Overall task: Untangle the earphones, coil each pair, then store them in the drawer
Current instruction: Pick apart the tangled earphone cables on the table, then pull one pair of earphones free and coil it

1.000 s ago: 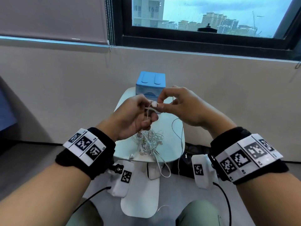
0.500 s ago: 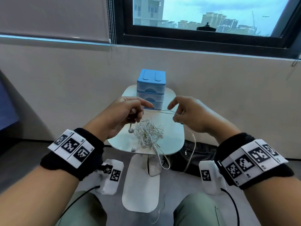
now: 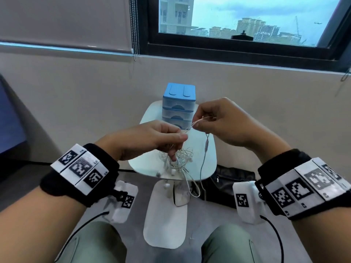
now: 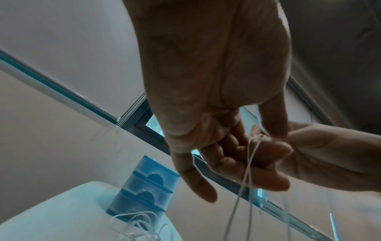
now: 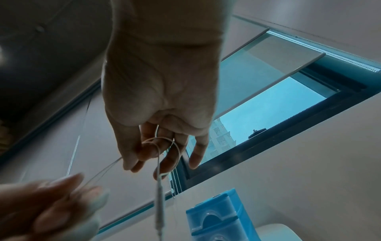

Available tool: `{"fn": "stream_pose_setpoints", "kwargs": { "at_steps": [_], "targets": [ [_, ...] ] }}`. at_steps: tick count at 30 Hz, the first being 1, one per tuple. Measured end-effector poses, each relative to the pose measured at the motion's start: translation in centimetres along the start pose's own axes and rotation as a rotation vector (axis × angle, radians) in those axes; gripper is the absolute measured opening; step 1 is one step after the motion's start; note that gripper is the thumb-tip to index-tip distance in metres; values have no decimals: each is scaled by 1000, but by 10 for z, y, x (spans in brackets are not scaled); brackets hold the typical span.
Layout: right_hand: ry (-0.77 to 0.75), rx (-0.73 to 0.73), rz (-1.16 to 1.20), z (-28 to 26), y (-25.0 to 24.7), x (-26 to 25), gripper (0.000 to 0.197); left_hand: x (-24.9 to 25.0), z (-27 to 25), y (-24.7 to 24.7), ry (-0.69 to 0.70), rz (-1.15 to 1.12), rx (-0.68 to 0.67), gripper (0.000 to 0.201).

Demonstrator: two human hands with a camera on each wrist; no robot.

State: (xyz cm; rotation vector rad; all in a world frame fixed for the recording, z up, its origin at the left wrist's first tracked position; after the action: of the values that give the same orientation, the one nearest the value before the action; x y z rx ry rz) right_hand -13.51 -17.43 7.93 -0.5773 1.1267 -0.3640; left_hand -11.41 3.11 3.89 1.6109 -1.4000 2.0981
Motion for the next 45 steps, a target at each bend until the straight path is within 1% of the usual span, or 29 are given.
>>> {"fn": "stream_pose_setpoints", "kwargs": {
  "at_steps": [1, 2, 5, 8, 10, 11, 12, 16, 18, 20, 23, 24, 26, 28, 30, 32, 35, 37, 38, 40, 41, 42, 43, 45],
  "targets": [
    [-10, 4, -28, 1, -1, 1, 3, 3, 0, -1, 18, -6, 17, 33],
    [-8, 30, -39, 1, -4, 5, 8, 4, -1, -4, 31, -23, 37, 34],
    [42, 178, -35, -3, -15, 23, 23, -2, -10, -17, 35, -112, 78, 34],
    [127, 273, 43, -8, -18, 43, 22, -11, -17, -23, 7, -104, 74, 31],
    [176, 309, 182, -12, -17, 53, 14, -17, -19, -24, -11, -70, 51, 31],
    [194, 328, 236, -14, -18, 55, 7, -21, -20, -24, -19, -54, 38, 32],
    [205, 355, 267, -15, -19, 57, 5, -25, -21, -25, -29, -37, 22, 33],
    [223, 484, 332, -15, -34, 57, 31, -43, -25, -24, -93, 22, -74, 32],
    [228, 523, 351, -13, -41, 54, 38, -52, -25, -22, -130, 49, -124, 28],
    [223, 546, 333, -11, -47, 49, 40, -56, -23, -20, -143, 109, -195, 28],
    [187, 512, 281, -5, -47, 34, 41, -50, -17, -12, -162, 157, -299, 32],
    [166, 485, 253, -3, -45, 26, 41, -46, -14, -9, -170, 148, -310, 35],
    [112, 419, 169, 1, -39, 9, 39, -35, -6, -4, -161, 120, -291, 43],
    [54, 344, 79, 6, -32, -6, 33, -22, 2, 1, -76, 58, -261, 40],
    [35, 320, -5, 11, -28, -13, 25, -11, 8, 4, 15, -35, -228, 32],
    [62, 353, -26, 14, -31, -13, 21, -5, 11, 4, 43, -136, -179, 38],
    [154, 467, 94, 11, -45, 5, 16, -5, 12, -2, -1, -276, -82, 49],
    [208, 515, 134, 5, -52, 20, 12, -7, 10, -7, -14, -309, -14, 48],
    [233, 484, 139, 2, -52, 26, 9, -7, 10, -9, -12, -317, 12, 44],
    [282, 299, 168, -4, -42, 31, 5, -8, 11, -11, -18, -309, 36, 39],
    [307, 200, 185, -7, -36, 33, 8, -8, 11, -11, -35, -281, 26, 41],
    [320, 130, 199, -9, -31, 34, 10, -7, 10, -11, -62, -236, -2, 48],
    [317, 91, 218, -10, -29, 33, 12, -8, 10, -10, -95, -180, -50, 55],
    [280, 67, 282, -10, -29, 25, 11, -10, 7, -7, -177, -64, -169, 63]
  ]
}}
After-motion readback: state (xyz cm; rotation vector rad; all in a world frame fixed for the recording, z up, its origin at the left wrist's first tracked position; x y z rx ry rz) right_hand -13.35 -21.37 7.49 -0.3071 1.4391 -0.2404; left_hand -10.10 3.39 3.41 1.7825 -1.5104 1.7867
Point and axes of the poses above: each hand's wrist, its own z-axis towards the middle knuckle, its own y-axis out of the palm, x = y × z, the point moved 2 cm from there along z, towards the middle knuckle, and after that the axes turned 14 degrees about z, right-handed, at the moved point
